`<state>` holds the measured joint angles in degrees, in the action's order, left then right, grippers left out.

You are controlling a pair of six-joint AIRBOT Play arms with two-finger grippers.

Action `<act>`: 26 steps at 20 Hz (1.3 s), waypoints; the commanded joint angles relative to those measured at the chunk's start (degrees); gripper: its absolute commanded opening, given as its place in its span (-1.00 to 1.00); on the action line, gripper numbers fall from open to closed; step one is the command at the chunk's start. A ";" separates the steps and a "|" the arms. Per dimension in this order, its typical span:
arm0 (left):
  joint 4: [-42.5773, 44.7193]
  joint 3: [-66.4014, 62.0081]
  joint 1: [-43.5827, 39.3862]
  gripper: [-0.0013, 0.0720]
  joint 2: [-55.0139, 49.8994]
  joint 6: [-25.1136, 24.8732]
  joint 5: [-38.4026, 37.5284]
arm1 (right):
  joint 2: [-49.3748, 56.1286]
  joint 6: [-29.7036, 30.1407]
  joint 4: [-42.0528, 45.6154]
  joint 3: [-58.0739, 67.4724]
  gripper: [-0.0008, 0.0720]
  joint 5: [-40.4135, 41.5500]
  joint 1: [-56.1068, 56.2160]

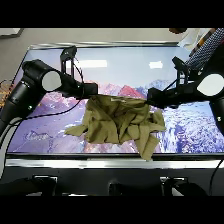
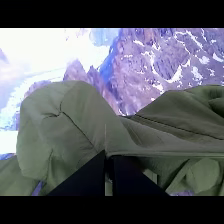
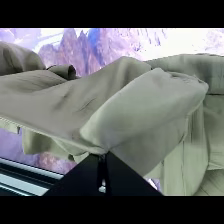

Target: Fold the clothes and pants, and hang the long-sleeved shirts on hangers.

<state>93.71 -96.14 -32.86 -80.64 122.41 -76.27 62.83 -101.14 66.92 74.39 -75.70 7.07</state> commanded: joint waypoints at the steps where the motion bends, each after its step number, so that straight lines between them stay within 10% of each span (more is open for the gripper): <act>1: 0.07 0.02 0.04 -0.91 -0.04 0.00 1.16 | 0.02 2.43 -1.64 0.00 -0.91 -3.37 -0.02; 13: -1.73 0.02 0.31 -0.71 -0.44 0.15 3.26 | -1.03 -0.90 1.09 0.00 -0.91 -1.29 -0.02; 15: -3.91 0.02 1.57 0.75 -0.37 0.09 3.21 | -0.98 -1.31 0.15 0.00 -0.91 -0.26 -0.02; 26: 2.64 1.40 23.28 0.72 7.76 -9.70 -3.61 | 1.92 1.33 -1.29 0.00 -0.91 1.16 -0.02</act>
<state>91.46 -95.68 -16.34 -75.85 115.83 -77.76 63.86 -101.10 65.76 74.37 -74.72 7.03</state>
